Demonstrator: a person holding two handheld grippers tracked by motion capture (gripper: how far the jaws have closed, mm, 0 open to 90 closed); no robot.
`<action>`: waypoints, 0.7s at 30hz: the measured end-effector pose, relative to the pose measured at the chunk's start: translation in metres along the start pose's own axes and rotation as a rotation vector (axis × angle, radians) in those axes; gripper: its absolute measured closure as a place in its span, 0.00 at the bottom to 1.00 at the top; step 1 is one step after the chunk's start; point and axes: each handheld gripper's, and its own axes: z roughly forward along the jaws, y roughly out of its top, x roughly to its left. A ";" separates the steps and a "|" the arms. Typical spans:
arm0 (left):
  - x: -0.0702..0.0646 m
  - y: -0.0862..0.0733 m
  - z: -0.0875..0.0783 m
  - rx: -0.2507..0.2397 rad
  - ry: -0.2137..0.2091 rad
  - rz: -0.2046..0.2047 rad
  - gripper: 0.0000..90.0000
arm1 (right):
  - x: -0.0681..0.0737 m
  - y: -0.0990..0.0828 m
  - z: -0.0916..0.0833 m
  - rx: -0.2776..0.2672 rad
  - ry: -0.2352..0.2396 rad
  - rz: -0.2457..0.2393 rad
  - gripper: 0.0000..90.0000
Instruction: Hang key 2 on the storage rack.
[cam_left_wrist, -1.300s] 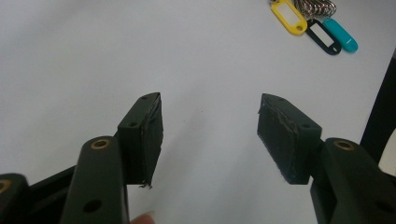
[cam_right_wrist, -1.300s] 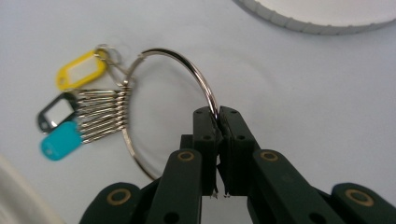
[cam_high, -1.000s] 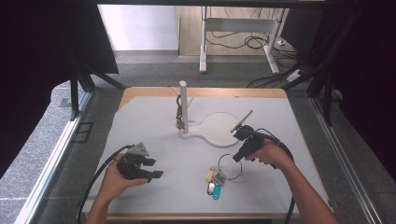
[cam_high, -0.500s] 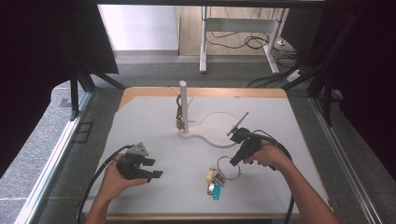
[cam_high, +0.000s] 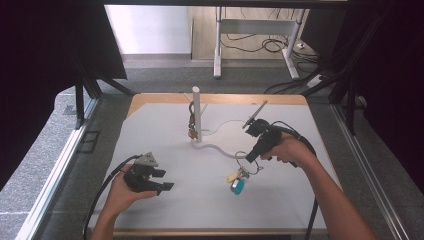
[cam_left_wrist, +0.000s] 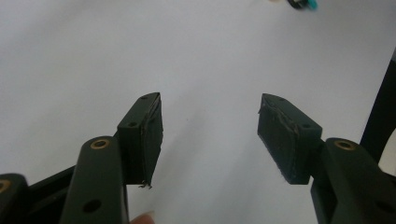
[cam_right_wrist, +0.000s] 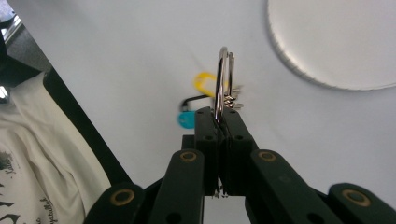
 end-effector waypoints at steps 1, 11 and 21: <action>0.000 0.000 0.000 0.000 0.000 0.000 0.45 | 0.000 0.000 0.000 0.000 0.000 0.000 0.97; 0.001 0.000 0.000 0.000 -0.001 0.008 0.45 | -0.009 0.018 -0.025 -0.040 -0.026 0.023 0.97; 0.001 0.000 0.001 -0.001 -0.007 0.000 0.45 | -0.019 0.029 -0.024 -0.048 -0.019 0.037 0.97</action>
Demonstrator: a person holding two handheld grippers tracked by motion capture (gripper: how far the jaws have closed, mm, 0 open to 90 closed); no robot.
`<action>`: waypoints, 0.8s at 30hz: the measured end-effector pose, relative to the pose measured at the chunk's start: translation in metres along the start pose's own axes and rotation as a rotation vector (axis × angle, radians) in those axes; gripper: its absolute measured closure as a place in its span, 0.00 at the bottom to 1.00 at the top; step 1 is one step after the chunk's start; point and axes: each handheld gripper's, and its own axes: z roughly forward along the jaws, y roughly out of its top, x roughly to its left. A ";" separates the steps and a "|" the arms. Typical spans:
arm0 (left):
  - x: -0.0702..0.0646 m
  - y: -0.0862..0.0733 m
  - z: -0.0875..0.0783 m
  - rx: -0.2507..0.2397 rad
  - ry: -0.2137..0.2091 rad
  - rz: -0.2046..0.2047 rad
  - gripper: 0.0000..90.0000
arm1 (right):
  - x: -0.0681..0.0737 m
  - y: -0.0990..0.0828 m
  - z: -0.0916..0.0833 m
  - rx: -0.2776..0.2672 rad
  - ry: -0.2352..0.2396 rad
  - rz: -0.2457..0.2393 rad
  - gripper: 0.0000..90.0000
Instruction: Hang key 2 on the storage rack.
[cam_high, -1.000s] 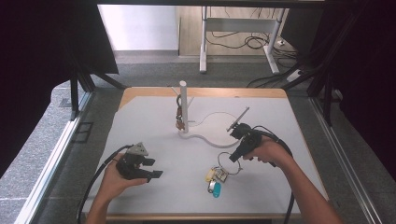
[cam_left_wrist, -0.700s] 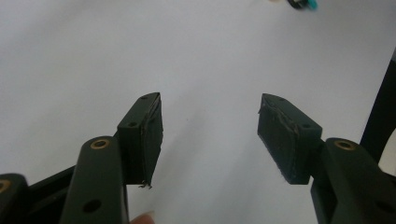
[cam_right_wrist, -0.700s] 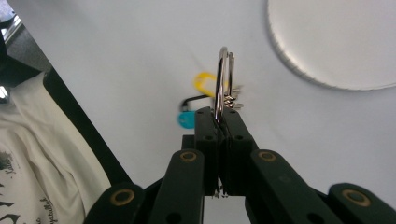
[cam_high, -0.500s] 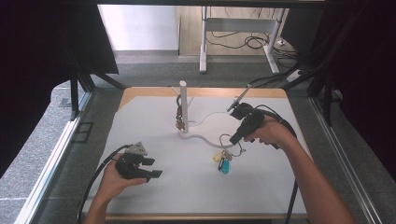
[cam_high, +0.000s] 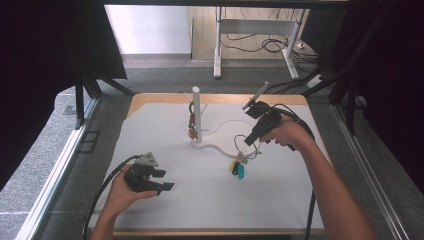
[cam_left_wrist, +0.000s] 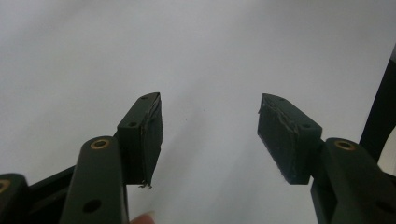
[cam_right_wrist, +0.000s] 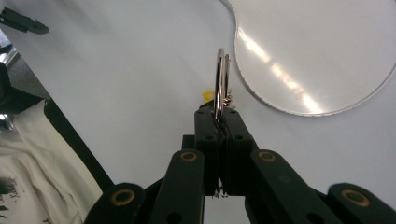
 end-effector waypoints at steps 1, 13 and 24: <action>0.000 0.000 -0.001 -0.001 0.002 0.001 0.45 | -0.001 0.003 0.000 0.000 0.005 0.001 0.97; 0.000 0.000 -0.003 -0.008 0.002 0.002 0.45 | -0.006 0.026 -0.005 -0.041 0.002 0.003 0.97; 0.001 -0.001 -0.004 -0.009 -0.005 0.011 0.45 | -0.010 0.046 -0.013 -0.052 0.000 0.018 0.97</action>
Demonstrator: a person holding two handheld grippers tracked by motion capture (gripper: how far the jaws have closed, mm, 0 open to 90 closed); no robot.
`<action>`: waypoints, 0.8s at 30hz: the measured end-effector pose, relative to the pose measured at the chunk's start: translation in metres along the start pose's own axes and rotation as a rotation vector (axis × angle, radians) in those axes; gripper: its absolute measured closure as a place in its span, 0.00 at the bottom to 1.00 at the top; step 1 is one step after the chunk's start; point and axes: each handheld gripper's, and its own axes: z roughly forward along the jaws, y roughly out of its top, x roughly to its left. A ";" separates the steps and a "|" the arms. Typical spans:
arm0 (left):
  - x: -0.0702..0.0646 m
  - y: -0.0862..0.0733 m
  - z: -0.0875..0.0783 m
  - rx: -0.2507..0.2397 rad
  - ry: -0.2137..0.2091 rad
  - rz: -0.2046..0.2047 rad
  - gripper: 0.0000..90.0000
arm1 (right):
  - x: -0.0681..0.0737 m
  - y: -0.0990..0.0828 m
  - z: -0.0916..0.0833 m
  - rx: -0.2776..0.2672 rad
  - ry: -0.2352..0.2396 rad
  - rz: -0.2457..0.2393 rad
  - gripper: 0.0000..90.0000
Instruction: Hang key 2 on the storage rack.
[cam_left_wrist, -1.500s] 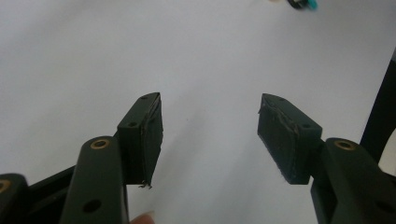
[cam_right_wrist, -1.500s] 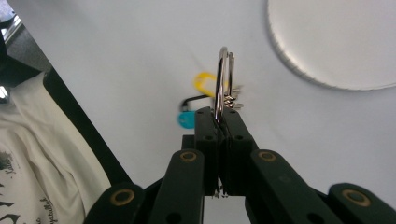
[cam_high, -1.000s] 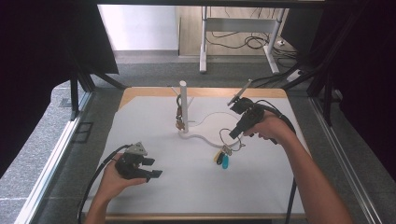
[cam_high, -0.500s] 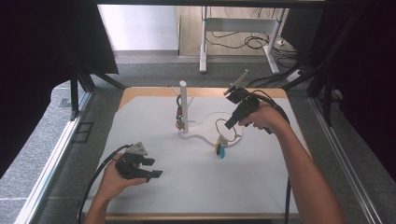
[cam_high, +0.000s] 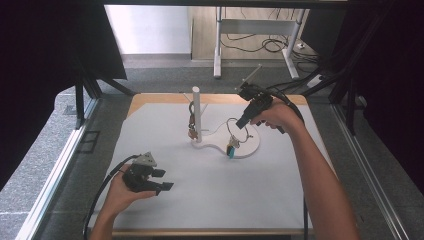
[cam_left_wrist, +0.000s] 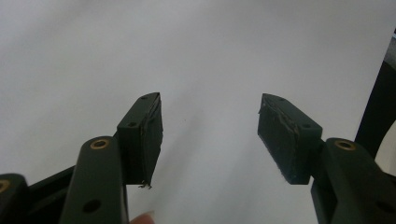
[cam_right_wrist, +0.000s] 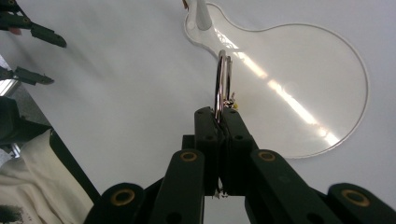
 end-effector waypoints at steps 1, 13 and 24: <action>0.000 0.000 0.000 0.000 0.001 -0.001 0.45 | 0.000 0.002 0.000 -0.002 -0.002 -0.005 0.97; -0.001 0.000 -0.004 -0.010 0.002 -0.004 0.45 | 0.001 0.027 -0.001 0.004 -0.021 -0.009 0.97; -0.002 0.000 -0.001 -0.001 -0.005 0.004 0.45 | -0.001 0.044 -0.003 -0.009 -0.030 -0.013 0.97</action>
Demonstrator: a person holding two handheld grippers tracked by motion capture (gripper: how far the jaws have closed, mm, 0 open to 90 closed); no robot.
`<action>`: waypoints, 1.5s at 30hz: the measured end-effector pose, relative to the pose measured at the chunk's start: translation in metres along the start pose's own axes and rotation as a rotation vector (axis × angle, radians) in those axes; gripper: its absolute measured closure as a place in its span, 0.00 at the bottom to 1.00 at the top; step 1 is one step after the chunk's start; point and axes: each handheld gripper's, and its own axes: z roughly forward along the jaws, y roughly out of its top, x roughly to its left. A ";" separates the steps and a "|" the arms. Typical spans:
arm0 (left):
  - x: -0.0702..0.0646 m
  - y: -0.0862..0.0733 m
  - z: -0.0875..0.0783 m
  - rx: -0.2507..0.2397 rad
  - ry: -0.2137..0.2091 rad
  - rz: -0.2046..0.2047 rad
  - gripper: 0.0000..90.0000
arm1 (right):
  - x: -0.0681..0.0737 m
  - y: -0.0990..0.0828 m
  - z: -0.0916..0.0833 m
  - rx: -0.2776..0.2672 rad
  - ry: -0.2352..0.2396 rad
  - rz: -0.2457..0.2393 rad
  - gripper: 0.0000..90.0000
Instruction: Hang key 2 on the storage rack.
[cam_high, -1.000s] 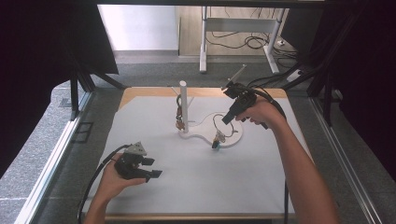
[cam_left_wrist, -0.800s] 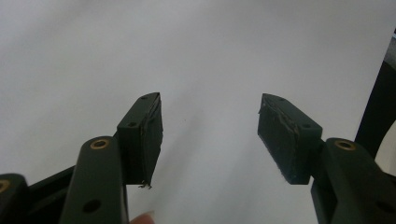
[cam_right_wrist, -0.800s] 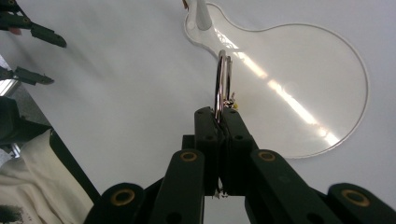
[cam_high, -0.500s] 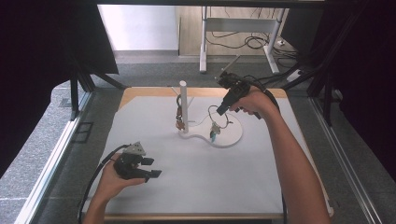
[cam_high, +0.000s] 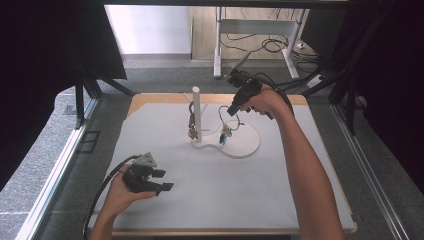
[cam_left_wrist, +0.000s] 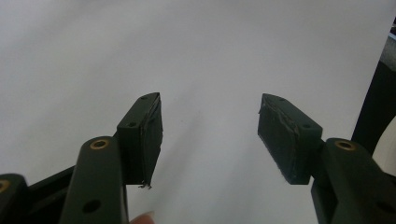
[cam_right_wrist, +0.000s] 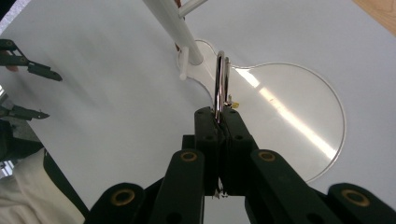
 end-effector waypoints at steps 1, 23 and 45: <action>0.000 0.000 0.000 0.000 -0.002 0.002 0.45 | -0.002 0.002 0.001 -0.006 0.001 0.001 0.97; 0.000 0.000 0.001 0.004 -0.007 0.012 0.45 | -0.011 0.027 0.017 0.026 -0.015 0.007 0.97; 0.000 -0.001 -0.002 -0.001 -0.011 0.024 0.45 | -0.016 0.056 0.027 0.002 -0.032 -0.005 0.97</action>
